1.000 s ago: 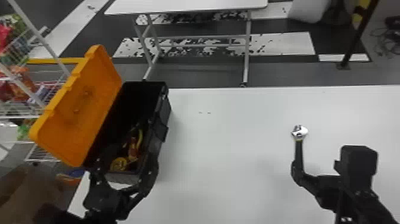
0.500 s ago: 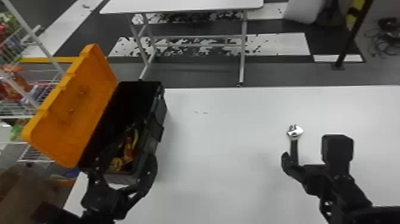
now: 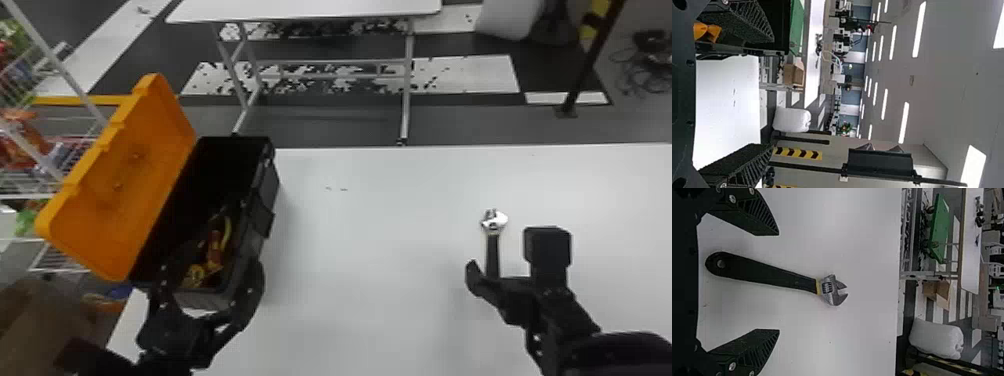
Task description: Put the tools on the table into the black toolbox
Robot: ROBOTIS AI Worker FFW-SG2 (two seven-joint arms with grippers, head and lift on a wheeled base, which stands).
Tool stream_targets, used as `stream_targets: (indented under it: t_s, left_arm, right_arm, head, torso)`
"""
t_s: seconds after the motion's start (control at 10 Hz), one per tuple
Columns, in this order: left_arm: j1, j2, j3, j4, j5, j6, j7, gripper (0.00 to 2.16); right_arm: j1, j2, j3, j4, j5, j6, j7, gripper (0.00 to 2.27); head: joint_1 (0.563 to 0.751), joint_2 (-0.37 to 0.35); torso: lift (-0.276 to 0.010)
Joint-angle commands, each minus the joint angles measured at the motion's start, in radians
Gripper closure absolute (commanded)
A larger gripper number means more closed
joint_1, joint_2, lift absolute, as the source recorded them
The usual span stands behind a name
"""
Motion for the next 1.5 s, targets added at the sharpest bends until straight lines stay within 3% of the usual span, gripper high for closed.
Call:
stream_targets:
  t_s: [0.0,0.6,0.7,0.8,1.0,1.2,1.3,1.4]
  left_arm:
    - [-0.003,0.0,-0.002,0.005,0.002,0.002,0.0,0.04]
    - [-0.014,0.0,-0.005,0.017,0.002,0.005,0.0,0.05]
    - [-0.015,0.0,-0.006,0.019,0.002,0.005,0.0,0.05]
    - [-0.017,0.0,-0.006,0.019,0.002,0.008,0.0,0.05]
    - [-0.018,0.0,-0.006,0.02,0.003,0.023,0.0,0.05]
    - [-0.02,0.0,-0.008,0.02,0.005,0.026,0.0,0.05]
    - [-0.02,0.0,-0.009,0.019,0.005,0.026,-0.002,0.05]
    - [-0.02,0.0,-0.009,0.019,0.005,0.026,-0.003,0.05]
  right_arm:
    - [-0.018,0.001,0.01,0.029,0.003,0.0,0.001,0.14]
    - [-0.036,0.001,0.021,0.064,0.014,0.0,0.015,0.15]
    - [-0.041,0.001,0.018,0.069,0.015,0.003,0.026,0.29]
    - [-0.043,0.001,0.018,0.07,0.017,0.003,0.027,0.54]
    - [-0.044,0.001,0.018,0.078,0.017,0.0,0.026,1.3]
    - [-0.043,0.001,0.015,0.079,0.023,0.015,0.026,1.71]
    - [-0.044,0.001,0.013,0.078,0.024,0.036,0.027,2.02]
    - [-0.043,0.001,0.009,0.078,0.027,0.049,0.027,2.09]
  head:
    - [0.695,0.162]
    - [0.695,0.178]
    - [0.695,0.178]
    - [0.695,0.177]
    - [0.695,0.176]
    - [0.695,0.175]
    - [0.695,0.173]
    - [0.695,0.172]
  torso:
    - [-0.075]
    - [-0.075]
    - [-0.075]
    - [-0.075]
    - [-0.075]
    - [-0.075]
    - [-0.075]
    - [-0.075]
